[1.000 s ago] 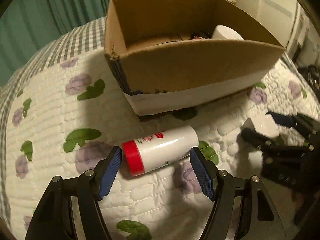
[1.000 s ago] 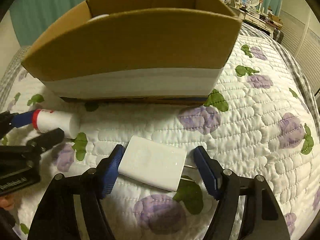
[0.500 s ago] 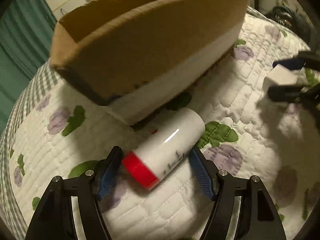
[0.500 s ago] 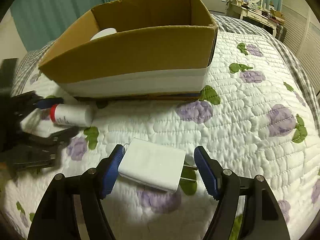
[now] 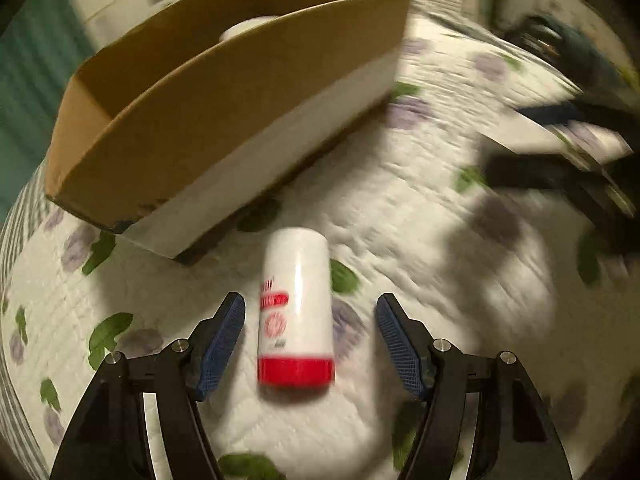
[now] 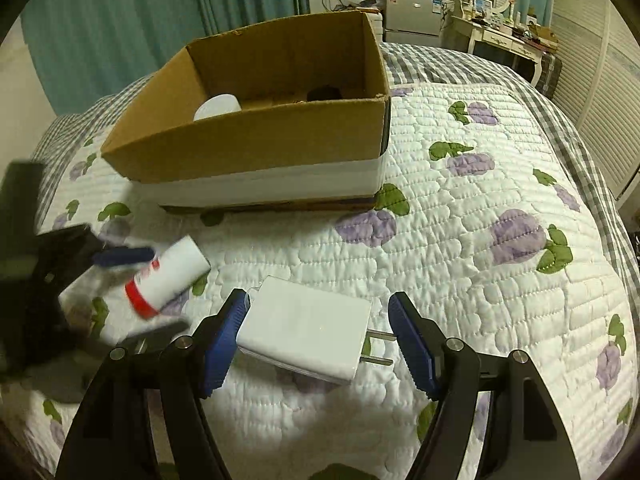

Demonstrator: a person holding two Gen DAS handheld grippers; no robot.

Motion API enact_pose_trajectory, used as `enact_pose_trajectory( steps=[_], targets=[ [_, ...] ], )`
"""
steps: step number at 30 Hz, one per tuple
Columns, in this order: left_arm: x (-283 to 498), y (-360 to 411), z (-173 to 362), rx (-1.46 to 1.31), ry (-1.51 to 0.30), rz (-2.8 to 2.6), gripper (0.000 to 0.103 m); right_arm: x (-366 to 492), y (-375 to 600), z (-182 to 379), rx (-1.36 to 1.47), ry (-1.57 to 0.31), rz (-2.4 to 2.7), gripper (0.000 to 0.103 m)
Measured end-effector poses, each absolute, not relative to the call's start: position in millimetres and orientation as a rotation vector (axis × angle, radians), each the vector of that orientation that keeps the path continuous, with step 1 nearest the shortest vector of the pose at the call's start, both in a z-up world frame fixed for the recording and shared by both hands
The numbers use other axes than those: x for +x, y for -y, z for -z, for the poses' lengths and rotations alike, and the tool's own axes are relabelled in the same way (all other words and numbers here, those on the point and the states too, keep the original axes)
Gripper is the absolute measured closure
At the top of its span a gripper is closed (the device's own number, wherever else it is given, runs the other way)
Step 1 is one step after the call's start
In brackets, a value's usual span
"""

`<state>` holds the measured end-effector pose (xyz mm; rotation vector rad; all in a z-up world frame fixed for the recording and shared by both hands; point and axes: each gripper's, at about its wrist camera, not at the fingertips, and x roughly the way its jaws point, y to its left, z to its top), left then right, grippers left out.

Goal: Organize rigid objects
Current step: 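Grasp the red-capped white bottle with the left gripper while the right holds the charger, then lower the bottle and charger into the box and open both grippers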

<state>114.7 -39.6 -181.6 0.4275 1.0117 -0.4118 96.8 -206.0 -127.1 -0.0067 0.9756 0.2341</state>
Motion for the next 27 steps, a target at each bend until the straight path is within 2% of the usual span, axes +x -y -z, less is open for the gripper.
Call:
enact_pose_trajectory(
  steps=[1,2,8,14,20,27],
  targets=[
    [125,37,182,0.406,-1.025,0.397,0.056,93,210,127,-0.004,-0.979,-0.236,0.031],
    [129,37,185,0.387,-1.039,0.365,0.067,93,211,131,0.001,-0.984,-0.234,0.031],
    [127,41,179,0.346,-1.050,0.314,0.067,98,209,137,0.018,-0.989,-0.249,0.031],
    [98,47,141,0.305,-1.000,0.286,0.067,92,204,114,-0.033,-0.936,-0.254,0.032],
    [86,52,75,0.247,-0.903,0.248,0.067,76,203,58,-0.169,-0.852,-0.235,0.032],
    [104,44,11,0.180,-0.791,0.200,0.067,72,217,-23,-0.164,-0.747,-0.215,0.032]
  ],
)
